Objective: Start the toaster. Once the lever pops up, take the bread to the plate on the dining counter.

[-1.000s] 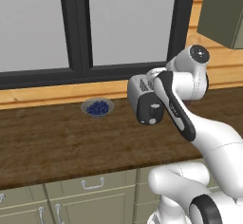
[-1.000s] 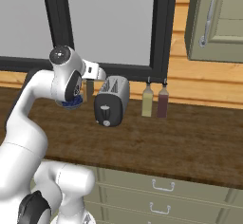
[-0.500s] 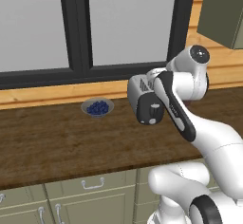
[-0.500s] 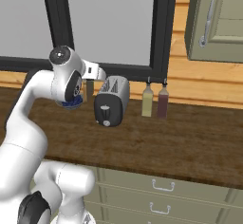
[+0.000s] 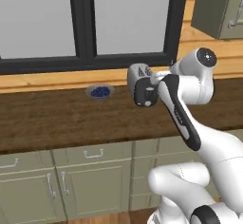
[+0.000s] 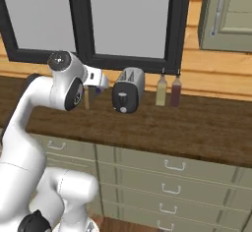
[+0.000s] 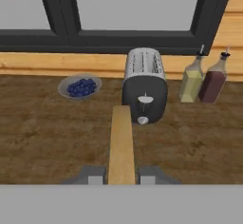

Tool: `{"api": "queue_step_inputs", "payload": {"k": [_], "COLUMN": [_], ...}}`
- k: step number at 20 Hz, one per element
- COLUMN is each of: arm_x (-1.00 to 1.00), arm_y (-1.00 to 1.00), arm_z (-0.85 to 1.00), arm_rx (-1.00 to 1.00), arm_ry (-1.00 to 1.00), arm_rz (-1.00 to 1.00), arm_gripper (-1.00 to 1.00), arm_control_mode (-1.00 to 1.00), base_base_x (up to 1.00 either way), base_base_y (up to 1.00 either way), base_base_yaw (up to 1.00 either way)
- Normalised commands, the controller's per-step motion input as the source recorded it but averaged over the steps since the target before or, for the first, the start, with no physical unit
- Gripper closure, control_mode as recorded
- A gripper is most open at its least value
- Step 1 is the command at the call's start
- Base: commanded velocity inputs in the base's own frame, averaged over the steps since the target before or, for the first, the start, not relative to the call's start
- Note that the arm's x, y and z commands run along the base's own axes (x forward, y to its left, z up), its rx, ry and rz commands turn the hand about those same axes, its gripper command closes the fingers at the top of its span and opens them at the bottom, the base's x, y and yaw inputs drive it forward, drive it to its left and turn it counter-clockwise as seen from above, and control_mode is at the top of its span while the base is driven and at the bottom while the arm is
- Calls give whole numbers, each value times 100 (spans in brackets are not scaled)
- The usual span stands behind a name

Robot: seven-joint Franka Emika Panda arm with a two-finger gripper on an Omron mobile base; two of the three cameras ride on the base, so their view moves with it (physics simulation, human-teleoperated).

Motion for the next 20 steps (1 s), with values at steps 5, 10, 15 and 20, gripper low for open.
{"api": "queue_step_inputs", "payload": {"k": [5, 10, 15, 20], "arm_x": [0, 0, 0, 0], "arm_y": [0, 0, 0, 0], "arm_z": [0, 0, 0, 0], "arm_rx": [0, 0, 0, 0], "arm_ry": [0, 0, 0, 0], "arm_rz": [0, 0, 0, 0], "arm_gripper": [100, 100, 100, 100], "arm_control_mode": [100, 100, 100, 100], "base_base_x": [-34, -34, -20, -10], "base_base_y": [0, 0, 0, 0], "base_base_yaw": [51, 76, 86, 91]}}
